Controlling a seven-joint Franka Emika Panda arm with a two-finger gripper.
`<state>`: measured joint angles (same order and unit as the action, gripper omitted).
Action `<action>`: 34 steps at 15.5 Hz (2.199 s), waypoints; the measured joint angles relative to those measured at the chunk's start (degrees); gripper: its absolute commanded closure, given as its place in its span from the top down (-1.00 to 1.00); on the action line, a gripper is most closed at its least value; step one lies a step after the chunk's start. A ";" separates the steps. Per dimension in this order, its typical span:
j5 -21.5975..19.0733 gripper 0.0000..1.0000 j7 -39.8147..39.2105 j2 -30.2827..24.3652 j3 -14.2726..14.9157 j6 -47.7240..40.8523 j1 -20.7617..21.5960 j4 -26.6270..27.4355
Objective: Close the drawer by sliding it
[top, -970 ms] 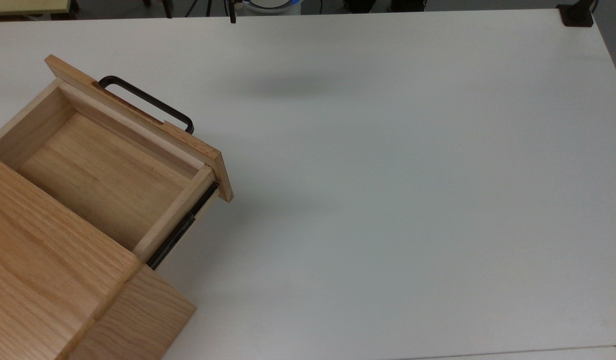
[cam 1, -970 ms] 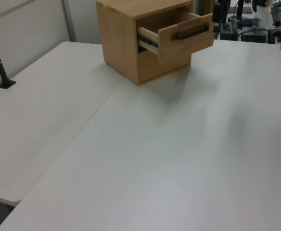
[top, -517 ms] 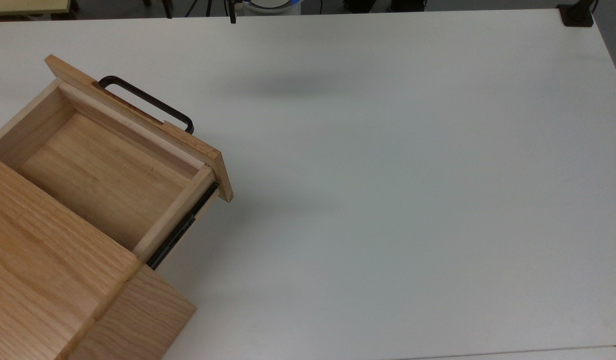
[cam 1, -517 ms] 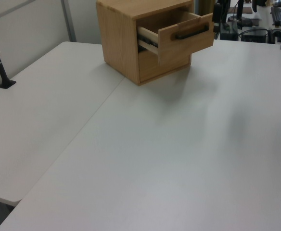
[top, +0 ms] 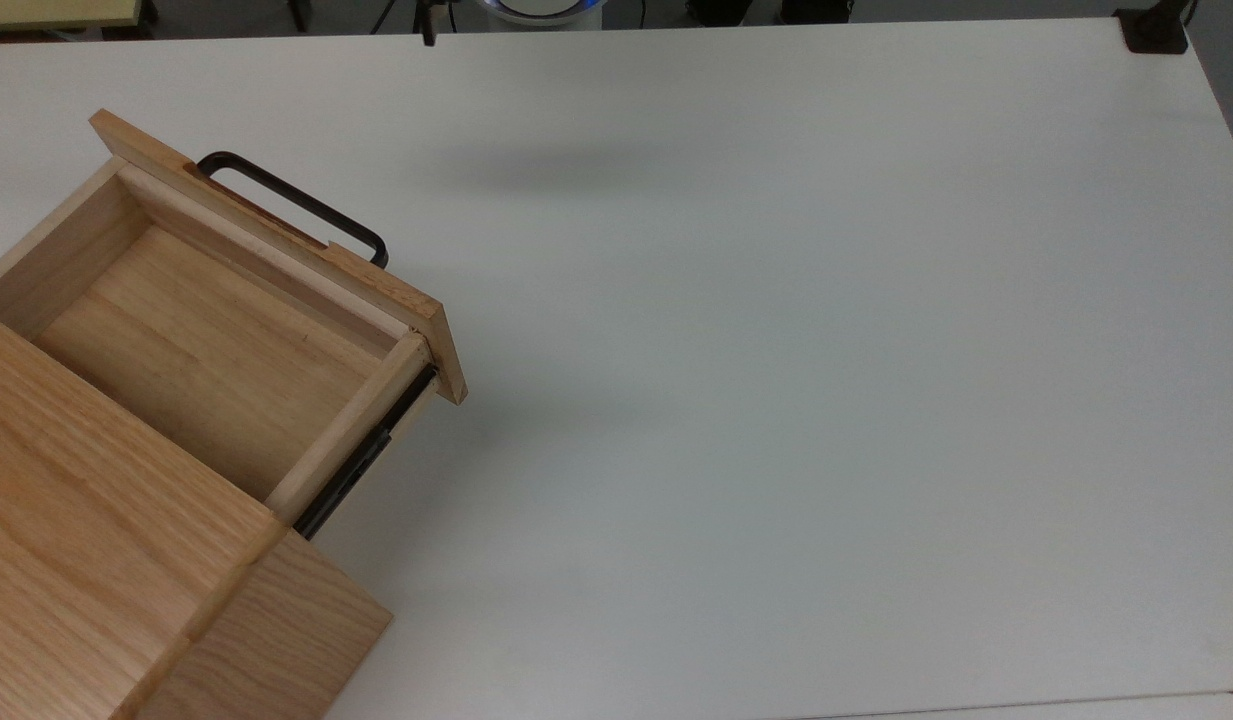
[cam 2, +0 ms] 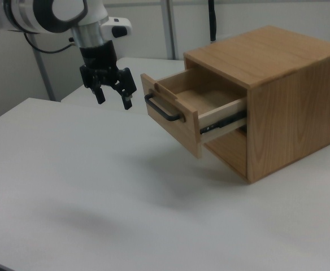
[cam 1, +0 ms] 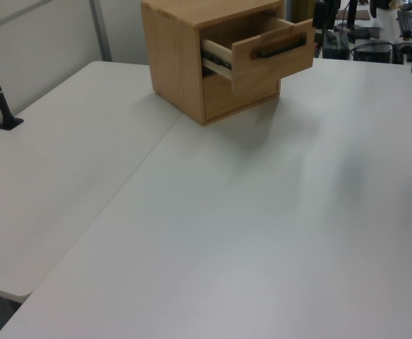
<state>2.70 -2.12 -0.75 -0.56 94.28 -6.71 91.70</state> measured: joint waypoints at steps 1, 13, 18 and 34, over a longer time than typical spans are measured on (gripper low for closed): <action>-0.01 1.00 0.08 0.19 0.24 0.02 -0.10 0.00; -0.03 -1.00 19.43 8.52 0.31 16.27 0.26 0.05; 1.03 -1.00 27.72 10.00 0.31 21.51 0.28 0.03; 5.27 -1.00 36.83 22.09 4.65 34.13 -0.43 -11.35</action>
<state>7.97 34.71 21.34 4.10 128.40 -7.14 80.35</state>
